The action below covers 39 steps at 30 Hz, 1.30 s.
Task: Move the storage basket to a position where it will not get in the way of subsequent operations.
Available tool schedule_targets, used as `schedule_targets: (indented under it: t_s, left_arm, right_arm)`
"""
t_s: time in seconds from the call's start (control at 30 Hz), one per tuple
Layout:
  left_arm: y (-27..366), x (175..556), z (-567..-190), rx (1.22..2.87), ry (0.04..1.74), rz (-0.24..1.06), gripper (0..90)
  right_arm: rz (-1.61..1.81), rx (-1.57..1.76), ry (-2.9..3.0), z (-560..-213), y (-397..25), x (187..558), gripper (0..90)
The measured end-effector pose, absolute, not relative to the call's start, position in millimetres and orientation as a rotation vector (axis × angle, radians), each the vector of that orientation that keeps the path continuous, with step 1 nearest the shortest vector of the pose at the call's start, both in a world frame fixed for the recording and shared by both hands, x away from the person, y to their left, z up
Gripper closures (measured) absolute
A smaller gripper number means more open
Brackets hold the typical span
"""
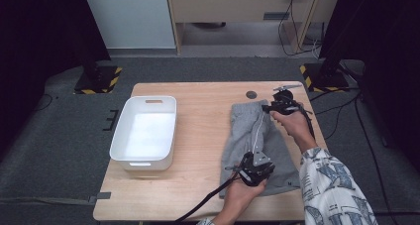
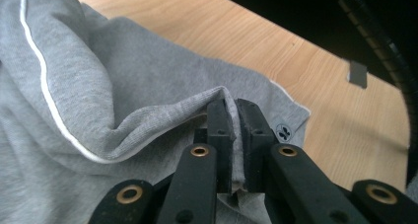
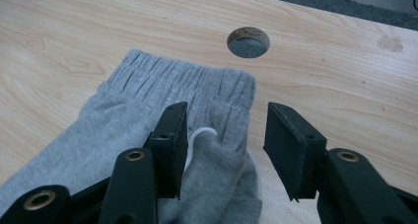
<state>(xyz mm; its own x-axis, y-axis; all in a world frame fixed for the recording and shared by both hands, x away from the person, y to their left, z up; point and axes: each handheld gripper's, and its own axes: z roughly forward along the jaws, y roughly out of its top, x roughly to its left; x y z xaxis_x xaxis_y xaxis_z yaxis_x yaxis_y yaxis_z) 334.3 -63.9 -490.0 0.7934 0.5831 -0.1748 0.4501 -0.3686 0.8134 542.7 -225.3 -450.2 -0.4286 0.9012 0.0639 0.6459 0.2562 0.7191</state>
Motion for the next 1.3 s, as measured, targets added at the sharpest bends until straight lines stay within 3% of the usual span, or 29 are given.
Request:
schedule_targets:
  t_s: [0.3, 0.57, 0.63, 0.73, 0.87, 1.3]
  left_arm:
    - [-76, 336, -506, 2.01, 0.769, 0.157, 83.6]
    - [-81, 335, -510, 2.013, 0.754, 0.144, 83.0]
    - [-80, 335, -510, 2.004, 0.753, 0.132, 80.2]
    - [-78, 332, -504, 1.972, 0.748, 0.135, 64.3]
    - [-70, 331, -494, 1.972, 0.717, 0.158, 54.3]
    - [-22, 338, -478, 1.922, 0.765, 0.23, 51.1]
  right_arm:
    - [0.982, 1.434, 2.167, -449, -238, 532, 44.8]
    - [0.98, 1.46, 2.153, -451, -246, 526, 44.7]
    - [0.978, 1.454, 2.158, -451, -246, 525, 44.7]
    - [0.978, 1.444, 2.167, -450, -245, 522, 44.6]
    - [0.997, 1.437, 2.16, -446, -243, 519, 44.6]
    - [1.012, 1.413, 2.189, -450, -237, 502, 46.7]
